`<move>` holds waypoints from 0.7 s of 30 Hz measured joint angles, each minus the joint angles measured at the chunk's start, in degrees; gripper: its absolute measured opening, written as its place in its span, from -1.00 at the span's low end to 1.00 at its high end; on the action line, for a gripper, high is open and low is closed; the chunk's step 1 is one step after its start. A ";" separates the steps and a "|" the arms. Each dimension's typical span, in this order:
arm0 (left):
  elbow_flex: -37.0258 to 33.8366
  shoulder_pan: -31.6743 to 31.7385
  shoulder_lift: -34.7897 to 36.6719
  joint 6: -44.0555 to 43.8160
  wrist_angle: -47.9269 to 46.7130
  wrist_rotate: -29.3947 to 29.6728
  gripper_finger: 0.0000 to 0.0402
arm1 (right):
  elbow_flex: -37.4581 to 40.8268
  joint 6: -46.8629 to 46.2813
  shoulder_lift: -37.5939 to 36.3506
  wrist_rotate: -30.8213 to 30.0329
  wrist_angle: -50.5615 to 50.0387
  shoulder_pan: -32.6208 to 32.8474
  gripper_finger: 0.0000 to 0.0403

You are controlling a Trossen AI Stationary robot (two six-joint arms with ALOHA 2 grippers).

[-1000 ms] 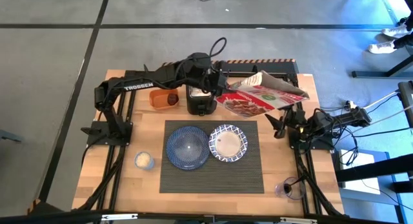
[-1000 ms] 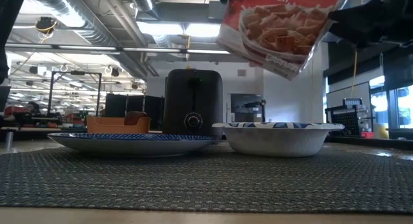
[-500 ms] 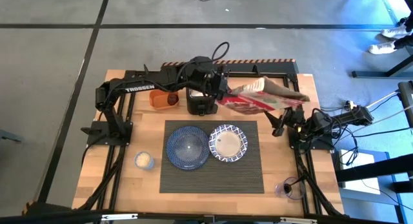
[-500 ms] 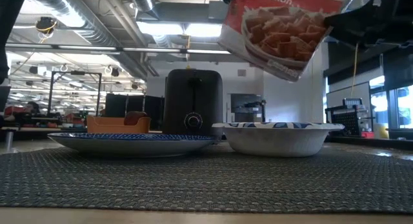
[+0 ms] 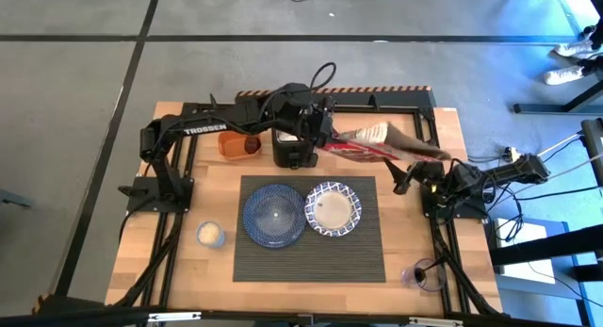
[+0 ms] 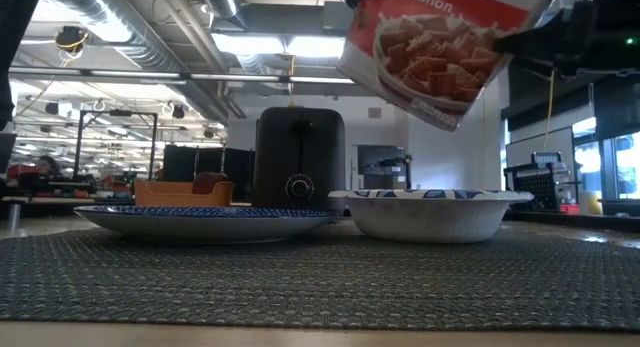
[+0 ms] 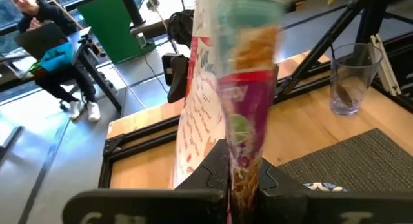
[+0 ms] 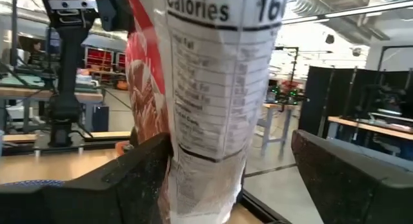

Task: Arrange a breakfast setting
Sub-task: Pour the cereal into the blue patterned bowl from the cereal box

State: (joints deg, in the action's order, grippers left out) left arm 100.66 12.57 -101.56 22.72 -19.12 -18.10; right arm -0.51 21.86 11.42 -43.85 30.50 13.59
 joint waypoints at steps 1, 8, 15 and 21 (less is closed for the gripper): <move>0.00 -0.07 0.00 -0.04 -0.21 0.13 -1.00 | 0.00 0.14 0.00 0.07 -0.14 -0.13 0.57; 0.00 -0.32 0.00 -0.09 0.97 -1.28 -1.00 | 0.00 0.03 0.48 14.98 3.53 -0.14 0.56; -0.02 -0.28 0.00 -0.08 3.80 -1.06 -1.00 | -0.02 -3.56 6.24 18.20 6.03 -3.48 0.39; -0.02 -0.26 0.10 -0.53 3.78 -0.22 -1.00 | -1.05 -6.23 12.31 23.80 8.34 -7.71 -0.04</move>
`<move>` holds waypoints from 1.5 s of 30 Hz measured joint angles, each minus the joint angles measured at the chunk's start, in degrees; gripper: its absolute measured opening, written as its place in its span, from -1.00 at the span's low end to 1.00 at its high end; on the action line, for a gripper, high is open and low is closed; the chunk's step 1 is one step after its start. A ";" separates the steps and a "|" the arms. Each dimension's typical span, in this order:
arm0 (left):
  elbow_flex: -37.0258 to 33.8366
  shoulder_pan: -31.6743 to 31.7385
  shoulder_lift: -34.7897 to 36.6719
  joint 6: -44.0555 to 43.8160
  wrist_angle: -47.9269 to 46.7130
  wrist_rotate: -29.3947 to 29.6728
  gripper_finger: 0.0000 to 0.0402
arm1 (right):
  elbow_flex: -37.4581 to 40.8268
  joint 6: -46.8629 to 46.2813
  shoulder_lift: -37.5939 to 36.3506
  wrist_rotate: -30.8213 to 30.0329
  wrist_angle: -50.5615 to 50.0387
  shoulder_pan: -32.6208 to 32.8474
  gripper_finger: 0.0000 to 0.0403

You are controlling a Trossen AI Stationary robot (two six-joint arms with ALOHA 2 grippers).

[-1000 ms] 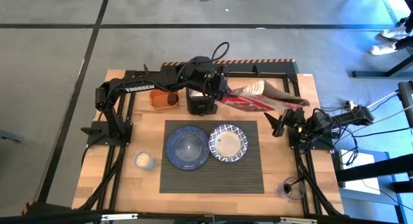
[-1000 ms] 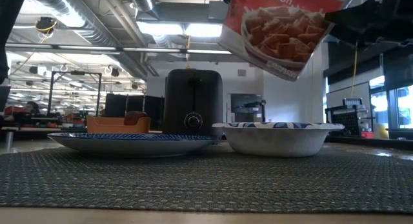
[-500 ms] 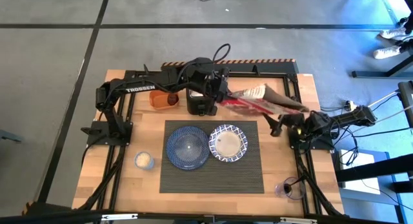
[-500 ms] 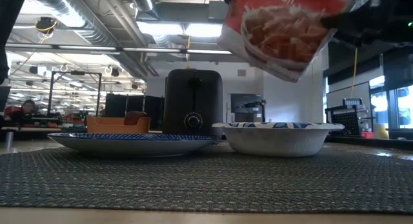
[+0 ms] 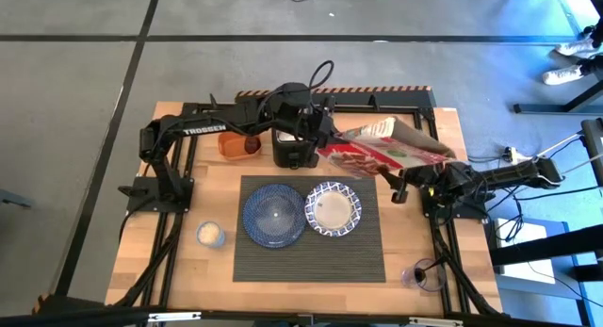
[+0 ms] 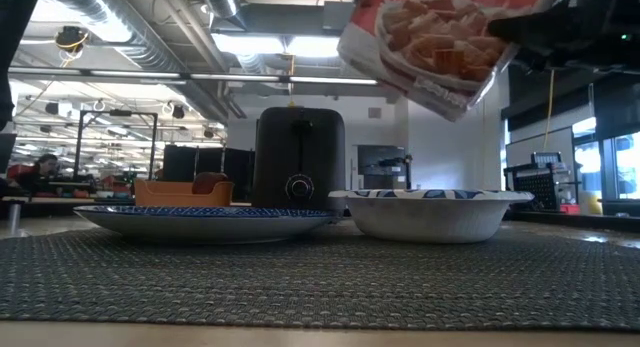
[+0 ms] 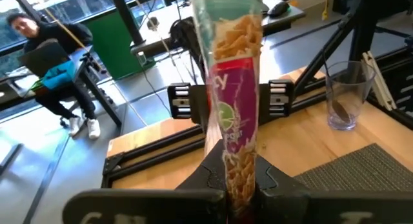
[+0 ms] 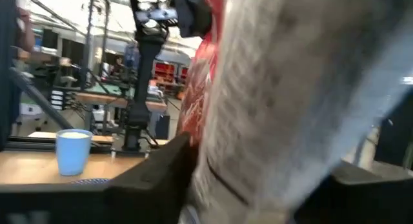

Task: Arrange a breakfast setting
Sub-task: Pour the cereal into the blue patterned bowl from the cereal box

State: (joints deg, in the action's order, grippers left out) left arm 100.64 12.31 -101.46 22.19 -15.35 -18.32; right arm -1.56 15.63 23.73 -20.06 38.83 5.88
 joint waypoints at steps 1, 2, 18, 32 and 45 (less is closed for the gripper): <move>0.00 0.05 0.05 -0.05 -0.09 0.31 -1.00 | -0.29 -0.24 0.92 0.12 0.19 -0.55 -0.13; 0.00 0.10 0.11 -0.25 -0.07 0.48 -1.00 | -0.55 -0.41 1.63 0.18 0.35 -1.00 -0.23; 0.02 0.40 0.48 -5.14 -2.53 7.79 -0.68 | -1.03 -0.32 3.22 -0.56 -0.12 -1.45 -0.77; 0.02 3.14 5.66 -5.56 -18.42 15.46 0.08 | -1.03 -0.82 3.21 -1.17 -0.11 -1.45 -0.80; -5.08 11.59 7.94 -8.62 -23.47 -0.08 0.10 | -1.03 0.22 3.16 -1.33 0.27 -1.43 -0.80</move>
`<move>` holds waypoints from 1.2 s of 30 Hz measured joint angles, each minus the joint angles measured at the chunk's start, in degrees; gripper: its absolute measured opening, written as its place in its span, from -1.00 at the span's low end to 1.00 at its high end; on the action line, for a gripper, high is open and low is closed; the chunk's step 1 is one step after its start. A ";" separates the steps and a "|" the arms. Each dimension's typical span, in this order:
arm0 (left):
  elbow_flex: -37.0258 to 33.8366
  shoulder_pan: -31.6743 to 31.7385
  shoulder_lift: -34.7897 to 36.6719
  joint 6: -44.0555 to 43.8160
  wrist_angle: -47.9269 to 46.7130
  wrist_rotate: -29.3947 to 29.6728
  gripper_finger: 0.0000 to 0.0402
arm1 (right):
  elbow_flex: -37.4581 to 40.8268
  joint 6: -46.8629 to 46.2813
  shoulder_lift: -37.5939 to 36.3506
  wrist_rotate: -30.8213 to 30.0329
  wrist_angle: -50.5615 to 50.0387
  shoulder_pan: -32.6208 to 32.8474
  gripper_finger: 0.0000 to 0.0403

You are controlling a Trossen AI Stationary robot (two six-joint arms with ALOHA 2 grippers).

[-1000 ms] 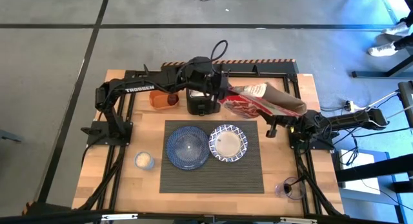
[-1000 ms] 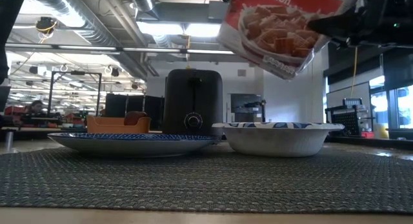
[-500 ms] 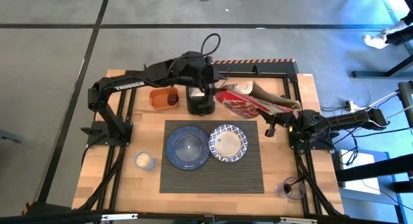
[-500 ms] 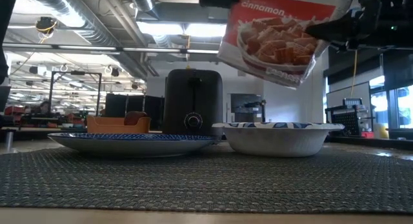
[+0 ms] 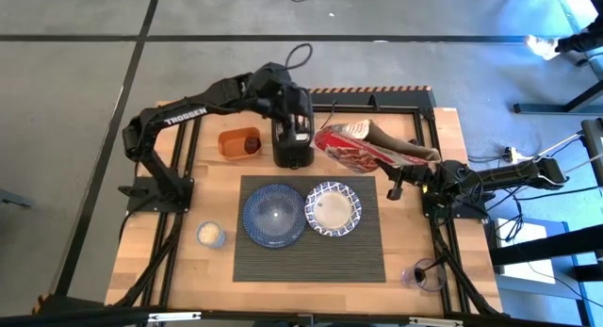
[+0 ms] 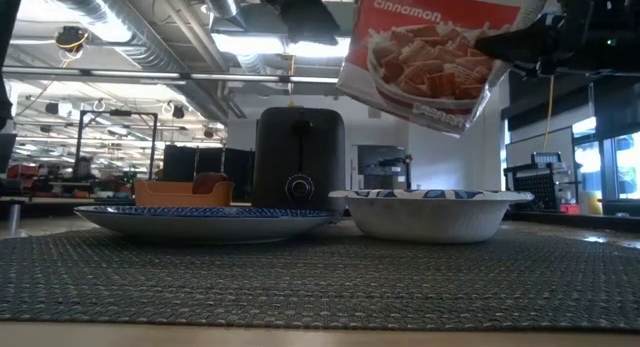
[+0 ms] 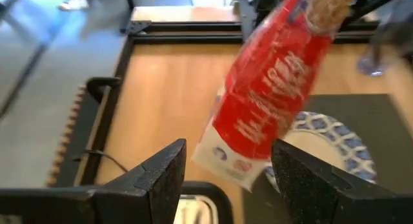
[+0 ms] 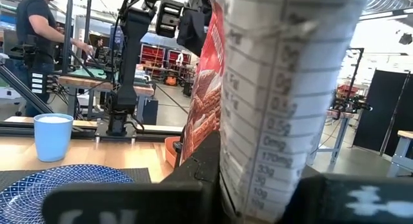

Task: Arrange a breakfast setting
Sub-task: Pour the cereal into the blue patterned bowl from the cereal box

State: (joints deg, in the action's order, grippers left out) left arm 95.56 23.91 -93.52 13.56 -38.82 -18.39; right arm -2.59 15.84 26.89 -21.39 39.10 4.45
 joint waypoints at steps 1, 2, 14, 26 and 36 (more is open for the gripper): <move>-1.27 0.61 0.89 -0.43 0.35 -1.45 0.10 | 0.00 0.18 0.00 0.00 0.06 0.00 -0.80; -2.80 0.98 1.83 -1.16 1.72 -2.11 0.10 | 0.00 0.39 0.00 0.01 0.08 0.00 -0.80; -33.34 0.05 22.73 -5.77 32.68 1.38 0.10 | 0.00 0.44 0.00 3.50 0.21 0.02 -0.81; -44.99 -4.63 26.81 -8.15 43.84 1.39 0.10 | -3.94 -0.50 0.96 5.56 -0.20 0.02 -0.81; -44.99 -7.22 26.71 -10.36 41.40 4.29 0.10 | -10.30 0.79 8.33 7.59 1.93 0.02 -0.81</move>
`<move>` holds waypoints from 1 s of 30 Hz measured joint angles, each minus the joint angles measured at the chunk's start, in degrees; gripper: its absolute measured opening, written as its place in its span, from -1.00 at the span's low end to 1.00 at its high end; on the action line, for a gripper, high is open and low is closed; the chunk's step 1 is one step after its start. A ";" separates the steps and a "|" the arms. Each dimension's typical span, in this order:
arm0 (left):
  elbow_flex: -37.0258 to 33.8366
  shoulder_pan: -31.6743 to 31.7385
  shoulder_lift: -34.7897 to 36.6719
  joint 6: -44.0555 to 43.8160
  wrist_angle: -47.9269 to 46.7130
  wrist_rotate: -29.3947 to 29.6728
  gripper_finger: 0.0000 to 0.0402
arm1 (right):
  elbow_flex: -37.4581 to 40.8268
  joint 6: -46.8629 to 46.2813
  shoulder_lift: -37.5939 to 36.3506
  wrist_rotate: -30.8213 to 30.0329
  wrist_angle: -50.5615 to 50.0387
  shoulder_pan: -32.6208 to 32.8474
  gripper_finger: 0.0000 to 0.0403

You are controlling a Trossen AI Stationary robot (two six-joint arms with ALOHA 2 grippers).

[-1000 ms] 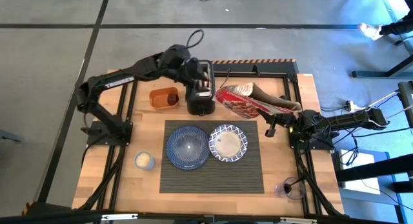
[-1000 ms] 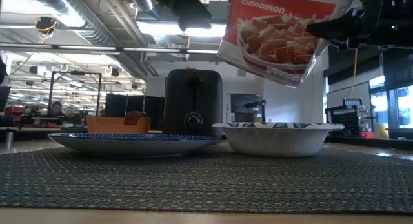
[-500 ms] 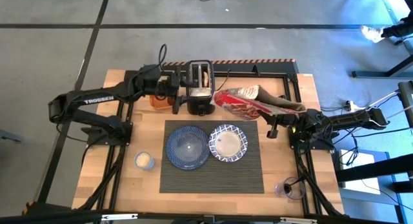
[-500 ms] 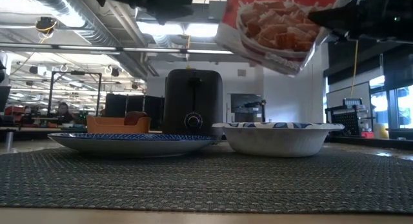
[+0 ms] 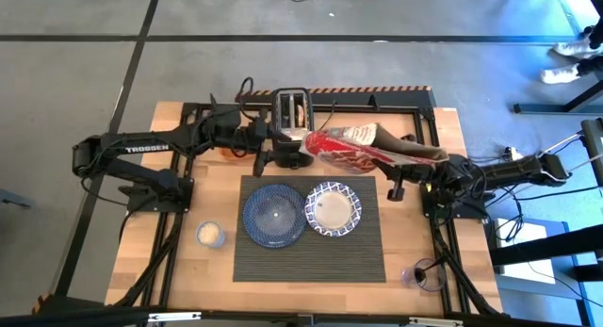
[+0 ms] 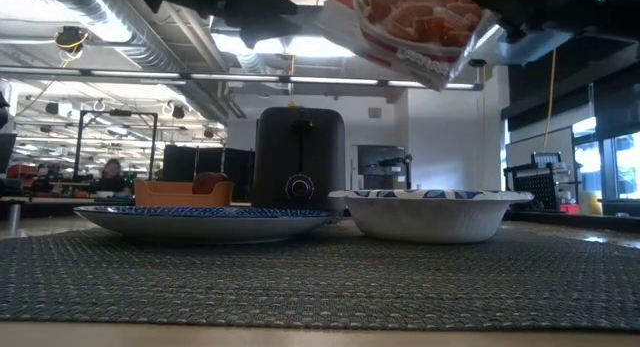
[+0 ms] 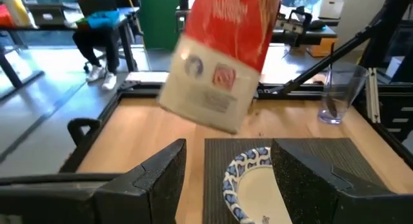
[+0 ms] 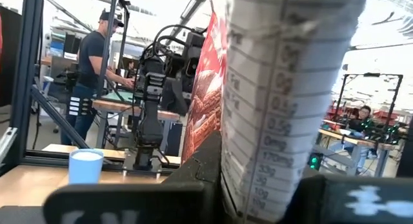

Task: Arrange a breakfast setting
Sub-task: Pour the cereal into the blue patterned bowl from the cereal box

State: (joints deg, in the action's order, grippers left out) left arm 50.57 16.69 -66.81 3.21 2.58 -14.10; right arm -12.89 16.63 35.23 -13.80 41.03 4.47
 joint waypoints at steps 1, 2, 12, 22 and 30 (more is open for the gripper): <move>0.00 -0.16 0.00 -0.32 -0.75 -0.39 0.10 | -0.78 0.22 0.82 -0.07 0.03 -0.04 -0.81; -0.05 -0.27 0.00 -1.19 -1.42 -1.07 0.10 | -1.53 0.26 1.62 -0.06 0.07 -0.04 -0.81; -12.00 -3.06 3.63 -6.02 10.32 0.04 0.09 | -4.13 0.04 6.13 -0.37 4.69 -0.94 -0.81; -20.79 -6.13 3.10 -6.58 30.87 12.48 0.10 | -4.15 -6.03 14.56 9.05 16.10 -7.72 -0.82; -20.76 -5.98 3.06 -7.47 33.70 14.69 0.33 | -4.15 -7.41 21.51 11.95 26.79 -10.24 -0.82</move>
State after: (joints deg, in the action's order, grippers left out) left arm 29.80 10.71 -63.75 -4.27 36.28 0.59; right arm -17.04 9.23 56.74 -1.85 67.82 -5.77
